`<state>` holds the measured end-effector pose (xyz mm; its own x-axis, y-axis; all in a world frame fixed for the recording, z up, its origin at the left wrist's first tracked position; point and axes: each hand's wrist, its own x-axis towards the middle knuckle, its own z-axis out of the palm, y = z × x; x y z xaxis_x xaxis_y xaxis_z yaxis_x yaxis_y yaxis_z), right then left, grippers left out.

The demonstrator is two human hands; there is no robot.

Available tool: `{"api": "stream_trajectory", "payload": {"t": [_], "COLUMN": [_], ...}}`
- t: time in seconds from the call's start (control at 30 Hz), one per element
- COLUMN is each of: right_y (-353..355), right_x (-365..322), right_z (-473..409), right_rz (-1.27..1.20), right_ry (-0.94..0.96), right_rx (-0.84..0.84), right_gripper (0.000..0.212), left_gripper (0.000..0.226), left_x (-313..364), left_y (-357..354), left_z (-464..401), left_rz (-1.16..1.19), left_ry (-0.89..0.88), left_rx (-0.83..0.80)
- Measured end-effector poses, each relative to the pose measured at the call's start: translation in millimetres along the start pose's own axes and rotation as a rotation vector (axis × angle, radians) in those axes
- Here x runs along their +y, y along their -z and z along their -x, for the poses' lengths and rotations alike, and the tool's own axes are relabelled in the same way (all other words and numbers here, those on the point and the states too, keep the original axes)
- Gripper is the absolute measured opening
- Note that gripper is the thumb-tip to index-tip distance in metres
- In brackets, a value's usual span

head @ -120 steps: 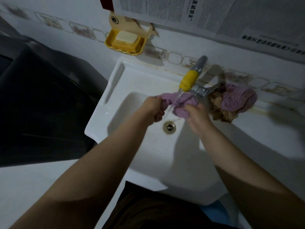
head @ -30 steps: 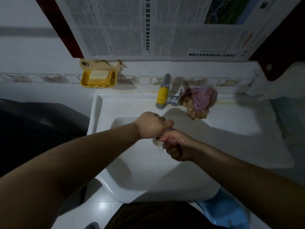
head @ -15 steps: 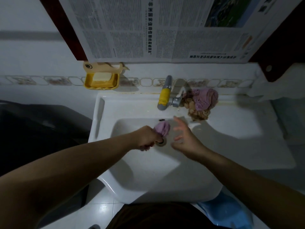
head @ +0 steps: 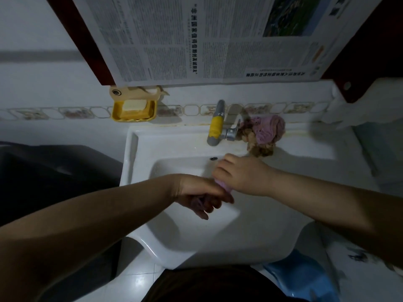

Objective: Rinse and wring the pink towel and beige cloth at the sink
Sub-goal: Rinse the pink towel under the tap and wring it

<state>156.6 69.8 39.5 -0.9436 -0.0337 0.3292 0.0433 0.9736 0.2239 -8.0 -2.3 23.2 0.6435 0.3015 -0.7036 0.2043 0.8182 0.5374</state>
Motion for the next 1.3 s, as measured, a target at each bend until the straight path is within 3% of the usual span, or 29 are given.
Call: {"api": "stream_trajectory", "payload": {"t": [0.07, 0.13, 0.2, 0.27, 0.4, 0.5, 0.57, 0.63, 0.73, 0.83, 0.93, 0.97, 1.03, 1.1, 1.17, 1.23, 1.3], "right_y": [-5.6, -12.0, -23.6, -31.0, -39.9, -35.4, -33.7, -35.6, -34.8, -33.2, -28.8, -28.9, -27.6, -26.8, -26.5, -23.8, -19.3], "right_x": [-7.6, -11.6, -12.2, -13.3, -27.7, -43.6, -50.5, -47.7, -26.7, -8.3, 0.4, 0.3, -9.1, -27.2, -44.2, -51.4, -46.1], "right_z": [1.3, -3.4, -5.9, -6.7, -4.1, -9.9, -13.7, -17.3, -15.4, -6.0, 1.2, 3.5, 6.3, 11.5, 17.7, 22.9, 23.2], "right_rz": [0.012, 0.036, -0.162, -0.445, -0.844, -1.298, -1.558, -1.809, -2.099, -2.169, -2.227, -2.217, -2.026, -1.521, -0.983, -0.616, -0.389], "right_ry": [-0.208, -0.420, -0.611, -0.791, -1.128, -1.469, -1.556, -1.574, -1.537, -1.401, -1.465, -1.524, -1.527, -1.307, -0.934, -0.660, -0.534], "right_rx": [-0.182, -0.413, -0.632, -0.724, -0.593, -0.394, -0.351, -0.430, -0.807, -0.935, -0.658, -0.510, -0.284, -0.216, -0.266, -0.267, -0.099], "right_gripper": [0.025, 0.025, 0.016, 0.019, 0.024, 0.016, 0.012, 0.013, 0.021, 0.016, 0.018, 0.025, 0.059, 0.084, 0.089, 0.082, 0.068], "left_gripper": [0.011, 0.008, 0.018, 0.027, 0.027, 0.037, 0.041, 0.035, 0.019, 0.050, 0.052, 0.043, 0.028, 0.028, 0.021, 0.021, 0.032], "left_x": [1.5, 4.0, 3.1, -1.0, -2.2, 3.6, 6.9, 6.8, -2.7, -20.4, -29.9, -32.1, -33.3, -28.8, -21.3, -14.6, -10.8], "left_y": [-1.1, -2.2, -1.3, 4.7, 19.0, 28.6, 33.3, 35.0, 32.0, 32.3, 27.4, 24.5, 17.3, 8.1, -3.2, -13.1, -19.3], "left_z": [-11.9, -25.3, -33.9, -34.5, -29.3, -21.9, -13.0, -3.8, 3.8, -2.0, -5.8, -6.6, -5.7, -2.6, 0.5, 3.0, 4.7], "left_rz": [-0.096, -0.418, -0.877, -1.159, -1.556, -1.739, -1.818, -1.856, -1.894, -2.008, -1.858, -1.741, -1.325, -0.679, -0.129, 0.103, 0.230], "left_ry": [0.001, -0.059, -0.110, -0.165, -0.340, -0.479, -0.584, -0.704, -0.822, -0.784, -0.537, -0.408, -0.196, -0.137, -0.145, -0.097, -0.070], "left_rx": [0.308, 0.670, 0.940, 1.056, 1.081, 1.020, 1.002, 0.988, 0.986, 0.996, 1.097, 1.152, 1.179, 0.996, 0.753, 0.484, 0.267]}}
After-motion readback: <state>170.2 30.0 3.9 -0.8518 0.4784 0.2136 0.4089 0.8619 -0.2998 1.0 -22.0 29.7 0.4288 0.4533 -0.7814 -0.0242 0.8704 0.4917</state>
